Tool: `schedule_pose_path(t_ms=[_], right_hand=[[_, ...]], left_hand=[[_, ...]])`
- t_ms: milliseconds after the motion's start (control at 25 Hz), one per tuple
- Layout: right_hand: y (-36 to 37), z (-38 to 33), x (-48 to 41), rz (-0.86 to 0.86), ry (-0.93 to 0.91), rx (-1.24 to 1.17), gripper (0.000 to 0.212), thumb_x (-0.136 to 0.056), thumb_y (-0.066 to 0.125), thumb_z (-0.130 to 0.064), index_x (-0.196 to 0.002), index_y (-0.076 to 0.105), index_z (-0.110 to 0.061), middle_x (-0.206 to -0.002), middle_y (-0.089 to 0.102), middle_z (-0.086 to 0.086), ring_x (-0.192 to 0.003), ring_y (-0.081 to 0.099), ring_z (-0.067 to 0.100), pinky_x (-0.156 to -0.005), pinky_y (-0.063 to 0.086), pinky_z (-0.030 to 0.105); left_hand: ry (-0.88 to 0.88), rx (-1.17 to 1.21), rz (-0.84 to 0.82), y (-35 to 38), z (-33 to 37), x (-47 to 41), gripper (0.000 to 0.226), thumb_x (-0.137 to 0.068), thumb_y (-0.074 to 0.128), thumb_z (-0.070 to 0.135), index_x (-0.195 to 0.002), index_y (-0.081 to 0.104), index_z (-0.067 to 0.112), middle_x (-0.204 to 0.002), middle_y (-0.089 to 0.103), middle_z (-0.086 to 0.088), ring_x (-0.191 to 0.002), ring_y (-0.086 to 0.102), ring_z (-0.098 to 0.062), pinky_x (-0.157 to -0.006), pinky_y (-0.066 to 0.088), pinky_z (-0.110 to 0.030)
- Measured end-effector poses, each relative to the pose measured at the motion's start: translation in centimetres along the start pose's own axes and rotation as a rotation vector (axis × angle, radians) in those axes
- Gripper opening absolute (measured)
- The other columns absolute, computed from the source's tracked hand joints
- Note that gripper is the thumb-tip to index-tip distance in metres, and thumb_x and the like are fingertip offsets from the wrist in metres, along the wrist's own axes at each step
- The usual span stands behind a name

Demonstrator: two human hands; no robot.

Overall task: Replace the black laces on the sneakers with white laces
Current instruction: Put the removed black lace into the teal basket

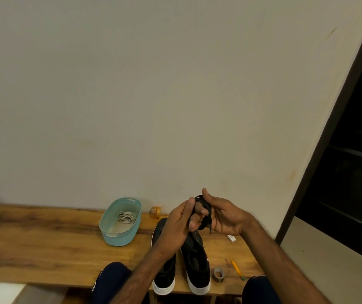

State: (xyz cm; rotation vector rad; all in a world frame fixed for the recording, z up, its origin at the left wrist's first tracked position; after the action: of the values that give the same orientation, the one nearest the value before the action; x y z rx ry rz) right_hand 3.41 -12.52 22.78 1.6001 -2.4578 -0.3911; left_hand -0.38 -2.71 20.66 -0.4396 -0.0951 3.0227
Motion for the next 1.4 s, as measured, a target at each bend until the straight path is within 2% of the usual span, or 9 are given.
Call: schedule_pose_path(t_ms=[80, 280, 440, 600, 680, 880, 1000, 1200, 1400], right_hand=[[-0.4, -0.1, -0.1, 0.021, -0.006, 0.059, 0.051, -0.099, 0.042, -0.058, -0.08, 0.062, -0.016, -0.102, 0.073, 0.018, -0.099, 0.069, 0.025, -0.1, 0.048, 0.036], [-0.5, 1.2, 0.8, -0.155, -0.044, 0.019, 0.044, -0.105, 0.033, -0.045, -0.099, 0.06, -0.011, -0.123, 0.064, 0.024, -0.119, 0.061, 0.031, -0.107, 0.045, 0.035], [-1.3, 3.0, 0.9, -0.036, -0.092, 0.007, 0.041, -0.103, 0.042, -0.046, -0.093, 0.064, -0.012, -0.117, 0.068, 0.024, -0.107, 0.067, 0.026, -0.1, 0.05, 0.031], [-1.6, 4.4, 0.8, 0.053, -0.141, -0.039, 0.044, -0.104, 0.042, -0.045, -0.09, 0.065, -0.01, -0.112, 0.07, 0.025, -0.106, 0.068, 0.03, -0.096, 0.052, 0.032], [-1.6, 4.6, 0.8, 0.046, -0.152, -0.056, 0.044, -0.105, 0.04, -0.042, -0.096, 0.066, -0.007, -0.116, 0.068, 0.026, -0.111, 0.066, 0.032, -0.098, 0.051, 0.033], [-1.5, 6.0, 1.2, -0.075, -0.215, -0.134, 0.035, -0.107, 0.039, -0.027, -0.117, 0.059, -0.001, -0.134, 0.057, 0.027, -0.13, 0.053, 0.037, -0.111, 0.042, 0.036], [-1.6, 7.7, 1.2, -0.032, -0.208, -0.137, 0.036, -0.108, 0.037, -0.025, -0.119, 0.059, 0.0, -0.134, 0.057, 0.028, -0.131, 0.052, 0.037, -0.112, 0.041, 0.037], [-0.9, 9.2, 1.9, -0.072, -0.235, -0.192, 0.032, -0.107, 0.039, -0.026, -0.113, 0.061, -0.004, -0.131, 0.061, 0.022, -0.127, 0.057, 0.029, -0.112, 0.041, 0.035], [-0.8, 9.8, 1.9, -0.011, -0.134, -0.151, 0.028, -0.101, 0.054, -0.026, -0.108, 0.067, -0.002, -0.123, 0.065, 0.024, -0.121, 0.06, 0.033, -0.105, 0.047, 0.034]], left_hand=[[0.06, -0.086, 0.013, -0.7, 0.3, -0.2, 0.045, -0.104, 0.033, 0.042, -0.091, 0.061, 0.01, -0.07, 0.058, 0.008, -0.074, 0.059, -0.01, -0.072, 0.048, -0.029], [0.106, -0.091, -0.114, -0.3, -0.3, 0.7, 0.042, -0.105, 0.035, 0.046, -0.094, 0.064, 0.017, -0.063, 0.055, 0.011, -0.067, 0.056, -0.015, -0.069, 0.047, -0.038], [0.076, -0.055, -0.098, -0.2, -1.7, 1.0, 0.045, -0.104, 0.037, 0.048, -0.095, 0.065, 0.015, -0.066, 0.052, 0.003, -0.07, 0.057, -0.019, -0.073, 0.049, -0.039], [0.097, -0.338, -0.068, -1.1, -1.9, 0.9, 0.052, -0.101, 0.032, 0.057, -0.093, 0.062, 0.015, -0.07, 0.057, 0.003, -0.074, 0.062, -0.024, -0.076, 0.051, -0.054], [0.103, -0.356, -0.082, -1.4, -2.2, 0.7, 0.051, -0.102, 0.031, 0.055, -0.091, 0.062, 0.017, -0.07, 0.057, 0.003, -0.072, 0.061, -0.021, -0.077, 0.051, -0.051], [-0.072, 0.188, -0.268, 0.4, -4.5, 1.9, 0.038, -0.107, 0.035, 0.04, -0.095, 0.064, 0.019, -0.067, 0.043, 0.006, -0.069, 0.047, -0.014, -0.076, 0.045, -0.028], [-0.084, 0.145, -0.256, -0.1, -6.0, 2.1, 0.039, -0.105, 0.038, 0.045, -0.091, 0.063, 0.019, -0.066, 0.043, 0.009, -0.068, 0.047, -0.012, -0.075, 0.043, -0.029], [-0.013, -0.165, -0.257, 0.1, -6.7, 3.2, 0.041, -0.106, 0.034, 0.049, -0.096, 0.066, 0.027, -0.066, 0.053, 0.011, -0.071, 0.059, -0.016, -0.075, 0.049, -0.034], [-0.088, -0.013, -0.272, -0.4, -6.7, 4.8, 0.041, -0.106, 0.034, 0.045, -0.094, 0.065, 0.02, -0.065, 0.047, 0.009, -0.073, 0.055, -0.017, -0.077, 0.047, -0.028]])
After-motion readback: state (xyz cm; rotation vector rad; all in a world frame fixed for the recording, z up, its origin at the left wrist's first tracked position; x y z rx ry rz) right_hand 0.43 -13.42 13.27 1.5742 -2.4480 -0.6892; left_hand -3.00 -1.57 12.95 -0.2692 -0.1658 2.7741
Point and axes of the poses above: each hand's wrist, its own x-axis away from the middle knuckle, its own y-axis out of the palm, z = x × y, the point moved 5 cm from there along -x, towards the middle knuckle
